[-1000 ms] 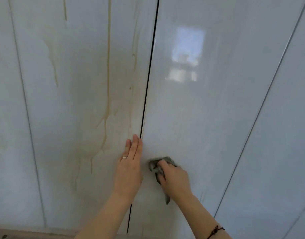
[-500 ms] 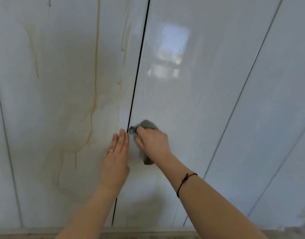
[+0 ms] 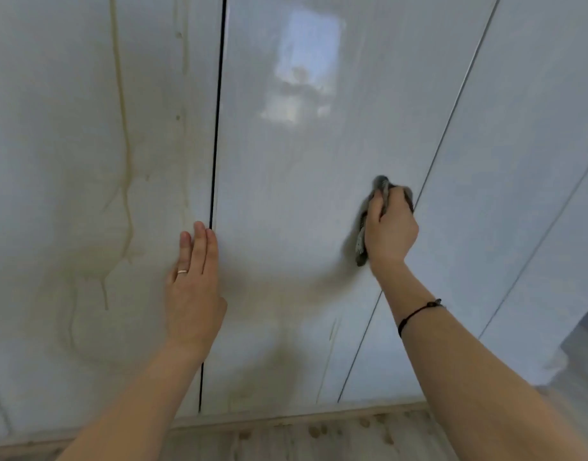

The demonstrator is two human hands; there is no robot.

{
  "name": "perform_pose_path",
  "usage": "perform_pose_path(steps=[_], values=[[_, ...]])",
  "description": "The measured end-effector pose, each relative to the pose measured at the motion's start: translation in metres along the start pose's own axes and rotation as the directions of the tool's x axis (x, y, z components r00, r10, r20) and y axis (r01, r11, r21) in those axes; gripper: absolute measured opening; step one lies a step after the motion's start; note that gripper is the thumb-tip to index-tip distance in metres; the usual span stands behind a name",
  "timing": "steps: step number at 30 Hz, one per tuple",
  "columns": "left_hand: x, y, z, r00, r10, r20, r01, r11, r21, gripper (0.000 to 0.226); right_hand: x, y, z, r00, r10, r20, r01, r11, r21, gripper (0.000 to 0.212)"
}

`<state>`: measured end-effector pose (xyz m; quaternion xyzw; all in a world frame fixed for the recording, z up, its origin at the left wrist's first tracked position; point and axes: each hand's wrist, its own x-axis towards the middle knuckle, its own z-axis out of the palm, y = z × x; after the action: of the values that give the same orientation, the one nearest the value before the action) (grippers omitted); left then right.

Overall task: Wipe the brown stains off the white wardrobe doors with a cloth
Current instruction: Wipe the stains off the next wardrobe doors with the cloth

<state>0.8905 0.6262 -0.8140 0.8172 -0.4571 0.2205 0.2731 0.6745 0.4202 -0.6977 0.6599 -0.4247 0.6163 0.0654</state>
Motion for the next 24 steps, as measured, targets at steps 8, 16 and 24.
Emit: perform_pose_path(steps=[8,16,24], values=[[0.000,0.004,0.007,0.999,-0.028,-0.022,0.029,0.999,0.037,0.098,-0.246,0.075,0.042,0.592,-0.482,0.646,0.624,0.781,0.012,0.035],[-0.002,-0.001,-0.001,0.999,-0.008,-0.053,0.010,0.998,0.054,0.104,-0.117,-0.037,0.052,0.974,-0.158,0.163,0.117,0.964,0.237,0.031],[-0.047,-0.029,-0.014,0.954,0.040,0.296,-0.088,0.985,0.152,0.092,-0.262,0.016,0.077,0.525,-0.510,0.681,0.505,0.831,0.233,0.026]])
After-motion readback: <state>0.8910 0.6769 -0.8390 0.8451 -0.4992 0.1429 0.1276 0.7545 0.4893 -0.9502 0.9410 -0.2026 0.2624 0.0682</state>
